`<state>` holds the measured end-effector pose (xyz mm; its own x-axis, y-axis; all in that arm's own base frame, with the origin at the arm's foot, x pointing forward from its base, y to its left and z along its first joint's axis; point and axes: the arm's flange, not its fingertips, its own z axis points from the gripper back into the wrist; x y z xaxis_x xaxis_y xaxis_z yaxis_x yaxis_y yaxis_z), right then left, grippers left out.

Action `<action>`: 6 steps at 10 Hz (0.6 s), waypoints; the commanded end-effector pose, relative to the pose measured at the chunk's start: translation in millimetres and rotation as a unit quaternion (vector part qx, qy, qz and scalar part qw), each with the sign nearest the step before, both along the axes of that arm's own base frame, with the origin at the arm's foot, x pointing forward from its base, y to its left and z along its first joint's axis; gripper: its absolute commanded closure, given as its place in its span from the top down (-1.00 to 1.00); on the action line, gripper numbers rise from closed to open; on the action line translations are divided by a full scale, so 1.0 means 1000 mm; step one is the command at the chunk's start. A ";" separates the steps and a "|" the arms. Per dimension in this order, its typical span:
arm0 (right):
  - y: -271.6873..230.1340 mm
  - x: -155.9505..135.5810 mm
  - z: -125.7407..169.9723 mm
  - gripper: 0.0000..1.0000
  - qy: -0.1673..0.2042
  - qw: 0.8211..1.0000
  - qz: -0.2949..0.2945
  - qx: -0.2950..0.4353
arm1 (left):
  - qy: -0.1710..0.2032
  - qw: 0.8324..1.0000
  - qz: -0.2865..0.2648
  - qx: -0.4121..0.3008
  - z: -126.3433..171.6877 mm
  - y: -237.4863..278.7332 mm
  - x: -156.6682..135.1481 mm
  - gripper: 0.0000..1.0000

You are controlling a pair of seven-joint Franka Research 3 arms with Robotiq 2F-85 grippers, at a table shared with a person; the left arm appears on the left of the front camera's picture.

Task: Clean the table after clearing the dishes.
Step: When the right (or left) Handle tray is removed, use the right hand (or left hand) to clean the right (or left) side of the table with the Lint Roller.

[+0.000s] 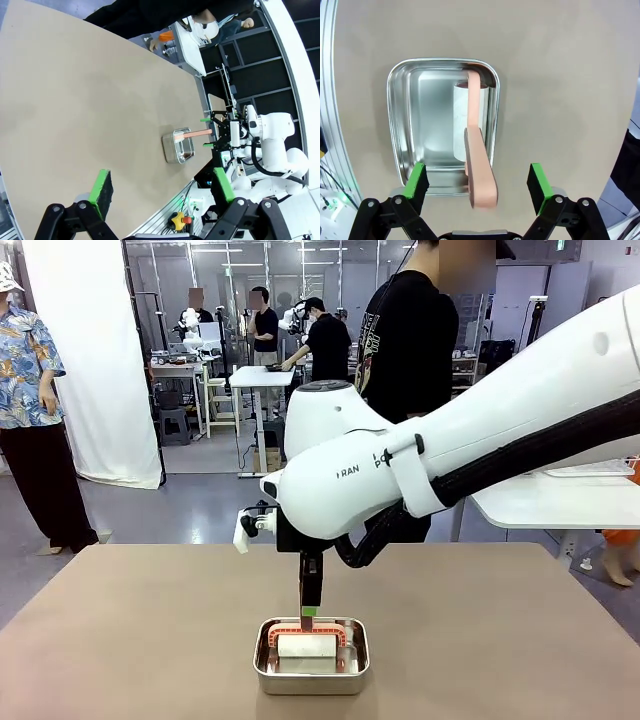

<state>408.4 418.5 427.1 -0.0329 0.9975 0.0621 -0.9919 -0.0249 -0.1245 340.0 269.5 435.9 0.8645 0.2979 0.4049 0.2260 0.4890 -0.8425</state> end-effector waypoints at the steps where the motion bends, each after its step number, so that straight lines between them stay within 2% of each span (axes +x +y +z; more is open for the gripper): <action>1: 0.011 0.000 -0.007 1.00 -0.008 1.000 -0.015 -0.021 | -0.007 1.000 0.001 -0.002 0.000 0.001 -0.004 1.00; 4: 0.012 0.000 -0.011 1.00 -0.009 0.999 -0.020 -0.029 | -0.007 1.000 0.001 -0.002 0.000 0.001 -0.004 1.00; 5: 0.011 0.000 -0.009 0.61 -0.012 0.999 -0.019 -0.030 | -0.007 1.000 0.001 -0.002 0.000 0.001 -0.004 1.00; 6: 0.011 -0.001 -0.008 0.61 -0.012 0.999 -0.016 -0.033 | -0.007 1.000 0.001 -0.002 0.000 0.001 -0.004 1.00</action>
<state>411.2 425.8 415.3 -0.0276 0.9995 0.0175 -0.9908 -0.0251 -0.1329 340.0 269.5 435.9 0.8645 0.2979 0.4048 0.2260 0.4890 -0.8425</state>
